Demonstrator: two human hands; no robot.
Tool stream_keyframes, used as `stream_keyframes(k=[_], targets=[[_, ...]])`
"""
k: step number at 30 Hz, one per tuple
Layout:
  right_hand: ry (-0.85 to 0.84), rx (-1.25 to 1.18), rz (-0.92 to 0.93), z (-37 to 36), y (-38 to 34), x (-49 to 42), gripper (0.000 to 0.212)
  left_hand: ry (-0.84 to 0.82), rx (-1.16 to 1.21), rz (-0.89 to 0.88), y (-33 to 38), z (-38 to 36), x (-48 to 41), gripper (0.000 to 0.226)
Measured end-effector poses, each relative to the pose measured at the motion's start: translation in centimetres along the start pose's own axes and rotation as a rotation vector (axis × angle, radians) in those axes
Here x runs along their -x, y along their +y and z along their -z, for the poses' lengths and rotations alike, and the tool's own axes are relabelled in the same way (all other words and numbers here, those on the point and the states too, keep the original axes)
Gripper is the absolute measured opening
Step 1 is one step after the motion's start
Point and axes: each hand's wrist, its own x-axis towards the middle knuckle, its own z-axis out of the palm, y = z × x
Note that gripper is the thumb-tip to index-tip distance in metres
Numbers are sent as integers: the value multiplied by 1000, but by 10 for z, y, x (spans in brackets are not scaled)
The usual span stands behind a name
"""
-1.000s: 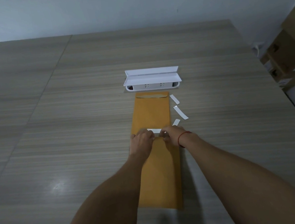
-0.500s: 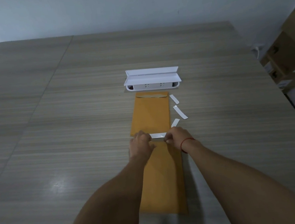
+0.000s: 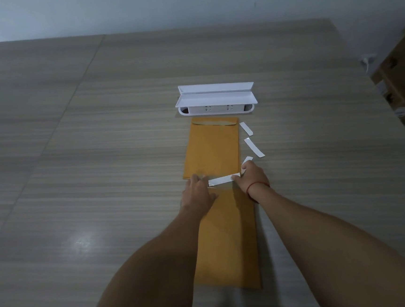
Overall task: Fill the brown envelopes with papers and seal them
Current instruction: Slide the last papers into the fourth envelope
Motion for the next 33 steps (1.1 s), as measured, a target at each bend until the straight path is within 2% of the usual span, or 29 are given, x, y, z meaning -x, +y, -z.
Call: stream_keyframes(k=[8, 11, 15, 20, 26, 28, 33], targets=[[42, -14, -9, 3, -3, 0, 6, -28, -3, 9, 0, 1, -2, 60], [139, -143, -88, 15, -5, -3, 14, -18, -12, 14, 2, 2, -2, 59], [271, -398, -317, 30, 5, -12, 23, -7, -29, 16, 5, 3, -1, 61], [269, -486, -399, 32, 16, -9, 28, 21, -43, 16, 7, 4, 1, 60], [229, -404, -308, 27, 12, -2, 15, 98, -118, -94, 12, 7, 2, 74], [191, -295, -210, 23, 10, 0, 21, 94, -150, -92, 12, 8, 3, 75], [52, -98, 78, 13, 2, 12, 23, 176, -206, -74, 13, 10, 10, 57]])
